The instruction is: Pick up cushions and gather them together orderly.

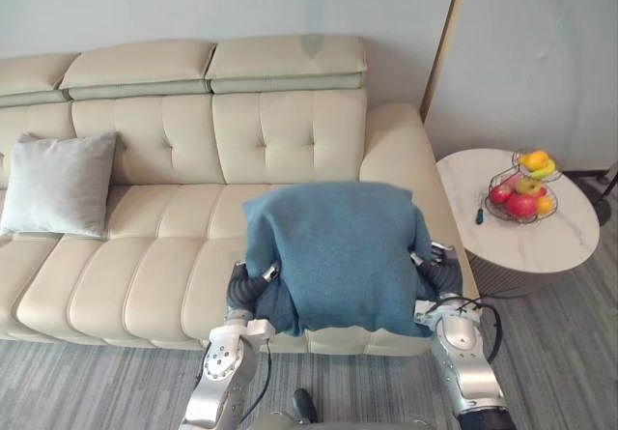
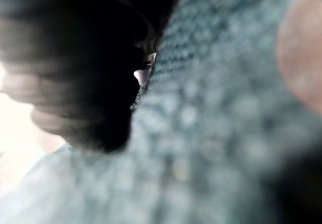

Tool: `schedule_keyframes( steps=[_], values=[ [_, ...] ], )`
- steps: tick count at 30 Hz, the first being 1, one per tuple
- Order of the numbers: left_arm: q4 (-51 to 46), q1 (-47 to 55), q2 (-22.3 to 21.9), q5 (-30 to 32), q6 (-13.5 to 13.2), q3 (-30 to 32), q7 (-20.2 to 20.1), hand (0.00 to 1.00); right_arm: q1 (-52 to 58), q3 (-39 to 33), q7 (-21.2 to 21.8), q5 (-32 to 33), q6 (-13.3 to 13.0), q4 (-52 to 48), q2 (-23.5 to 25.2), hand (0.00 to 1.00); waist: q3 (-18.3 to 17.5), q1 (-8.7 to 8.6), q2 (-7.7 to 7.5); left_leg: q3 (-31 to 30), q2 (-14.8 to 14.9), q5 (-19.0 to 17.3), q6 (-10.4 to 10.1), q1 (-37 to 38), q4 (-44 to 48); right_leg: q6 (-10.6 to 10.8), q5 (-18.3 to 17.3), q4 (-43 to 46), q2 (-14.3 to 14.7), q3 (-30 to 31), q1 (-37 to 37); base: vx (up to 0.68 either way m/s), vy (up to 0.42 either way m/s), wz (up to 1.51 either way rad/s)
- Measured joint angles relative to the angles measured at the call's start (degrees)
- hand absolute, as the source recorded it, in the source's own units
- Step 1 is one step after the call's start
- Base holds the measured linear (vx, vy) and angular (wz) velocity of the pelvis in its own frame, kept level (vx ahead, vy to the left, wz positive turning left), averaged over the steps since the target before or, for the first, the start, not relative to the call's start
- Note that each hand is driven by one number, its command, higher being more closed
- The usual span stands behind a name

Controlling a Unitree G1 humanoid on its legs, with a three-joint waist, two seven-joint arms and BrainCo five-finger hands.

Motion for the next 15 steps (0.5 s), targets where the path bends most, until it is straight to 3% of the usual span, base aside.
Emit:
schedule_keyframes(
  steps=[4, 6, 7, 8, 10, 13, 14, 15],
  values=[
    [1.93, -0.19, 0.02, 0.41, 0.45, -0.08, -0.5, 1.0, -0.18, 0.1, 0.3, -0.02, -0.01, -0.11, -0.64, 1.0, 0.95, -0.26, 0.11, -2.17, -1.37, 0.56, -1.12, 1.33, -0.54, -0.69, -1.98, -6.23, 10.65, 5.56, -2.09, 0.12, 0.0, 0.36],
    [1.93, -0.36, 0.02, 0.52, 0.43, -0.32, -1.1, 1.0, 0.13, 0.08, 0.29, -0.01, -0.01, -0.43, -1.16, 1.0, 1.05, -1.11, -0.03, -4.35, -3.1, 0.51, -1.15, 1.12, -0.35, -2.37, -0.41, -9.19, 12.73, 11.64, -2.75, 0.2, -0.049, 0.75],
    [2.12, -0.19, -0.52, 0.59, 0.57, -0.66, -1.13, 1.0, 0.64, 0.08, 0.29, 0.0, -0.03, -0.52, -1.93, 1.0, 1.28, -1.28, 0.55, -5.83, -3.35, -0.21, -1.17, 1.11, 0.5, -3.73, 0.2, -9.33, 12.99, 12.47, -2.26, 0.21, -0.06, 0.69],
    [2.09, -0.08, -0.56, 0.62, 0.56, -0.92, -1.19, 1.0, 1.13, 0.05, 0.3, 0.0, -0.03, -0.85, -2.08, 1.0, 1.31, -0.88, 0.84, -6.27, -3.1, -0.99, -1.47, 0.51, 1.97, -3.71, 0.22, -9.74, 13.06, 12.09, -1.58, 0.21, -0.06, 0.55],
    [2.09, 0.12, -0.57, 0.59, 0.61, -1.0, -1.24, 1.0, 2.95, 0.1, 0.32, 0.05, 0.04, -3.78, -1.81, 1.0, 1.89, 0.36, 1.74, -7.43, -0.73, -4.88, -1.91, -4.0, 12.98, -4.37, 0.71, -12.88, 13.5, 9.17, 1.31, 0.19, -0.056, 0.4],
    [2.05, 1.98, -1.17, 0.57, 0.92, -0.98, -1.44, 1.0, 5.71, 0.12, 0.38, 0.1, 0.22, -10.15, -1.81, 1.0, 2.16, 1.76, 1.88, -6.21, 2.08, -8.17, -3.29, -7.24, 24.5, -4.82, 1.0, -15.73, 14.37, 8.77, 5.1, 0.15, -0.053, 0.02],
    [2.01, 3.35, -1.73, 0.57, 1.26, -1.01, -2.4, 1.0, 7.09, 0.13, 0.39, 0.16, 0.19, -14.16, -1.76, 1.0, 2.32, 2.43, 2.1, -4.81, 5.14, -11.13, -2.26, -8.49, 30.34, -5.22, 0.74, -16.8, 14.97, 8.81, 7.39, 0.14, 0.019, -0.2],
    [2.02, 3.87, -2.2, 0.58, 1.57, -1.31, -2.57, 1.0, 7.61, 0.08, 0.39, 0.18, -0.13, -16.55, -1.78, 1.0, 2.22, 2.59, 1.95, -4.66, 8.21, -12.2, -2.84, -9.34, 32.97, -5.4, 0.57, -17.02, 14.99, 9.08, 7.92, 0.12, 0.042, -0.22]
  ],
)
